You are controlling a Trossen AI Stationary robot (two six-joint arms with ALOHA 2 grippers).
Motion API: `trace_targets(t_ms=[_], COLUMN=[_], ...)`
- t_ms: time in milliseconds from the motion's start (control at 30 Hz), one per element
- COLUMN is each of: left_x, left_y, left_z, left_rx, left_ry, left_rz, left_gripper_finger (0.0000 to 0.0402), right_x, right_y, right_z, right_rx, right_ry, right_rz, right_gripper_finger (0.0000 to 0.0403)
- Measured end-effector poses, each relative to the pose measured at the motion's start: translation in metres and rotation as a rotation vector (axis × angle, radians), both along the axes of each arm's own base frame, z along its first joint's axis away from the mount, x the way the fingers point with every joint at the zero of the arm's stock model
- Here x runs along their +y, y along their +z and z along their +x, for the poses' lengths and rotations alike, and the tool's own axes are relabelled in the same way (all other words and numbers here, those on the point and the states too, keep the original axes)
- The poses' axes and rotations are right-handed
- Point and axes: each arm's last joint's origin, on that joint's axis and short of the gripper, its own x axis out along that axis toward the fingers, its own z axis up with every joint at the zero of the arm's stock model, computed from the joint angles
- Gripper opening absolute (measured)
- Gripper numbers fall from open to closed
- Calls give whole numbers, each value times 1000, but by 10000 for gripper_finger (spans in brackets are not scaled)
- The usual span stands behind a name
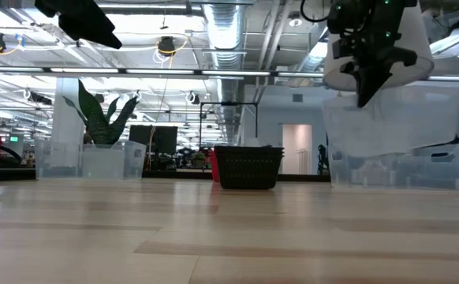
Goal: Stack baskets by color
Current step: Stack the bottom transparent bin on top of the top right transparent bin, then stack the left transparent bin on top of the right transparent bins
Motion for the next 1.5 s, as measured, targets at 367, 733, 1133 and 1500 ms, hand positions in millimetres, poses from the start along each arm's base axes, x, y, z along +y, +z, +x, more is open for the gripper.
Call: trace_targets(t_ms=[367,733,1133,1500], left_x=[0,0,-1,25], left_y=[0,0,0,-9], left_z=[0,0,0,0], left_rx=[3,3,8,151], left_ry=[-6,-7,-19,70], left_rz=[9,-2,-14,-22], left_gripper_finger=[283,283,283,283], right_x=[-1,-2,-1,-1], right_y=[0,-30,-37,-29], right_z=[1,4,2,4], right_rx=[-84,-80,-70,-92], right_ry=[-9,-13,-54,-78], right_rz=[102,109,136,127], right_gripper_finger=[1,1,55,136])
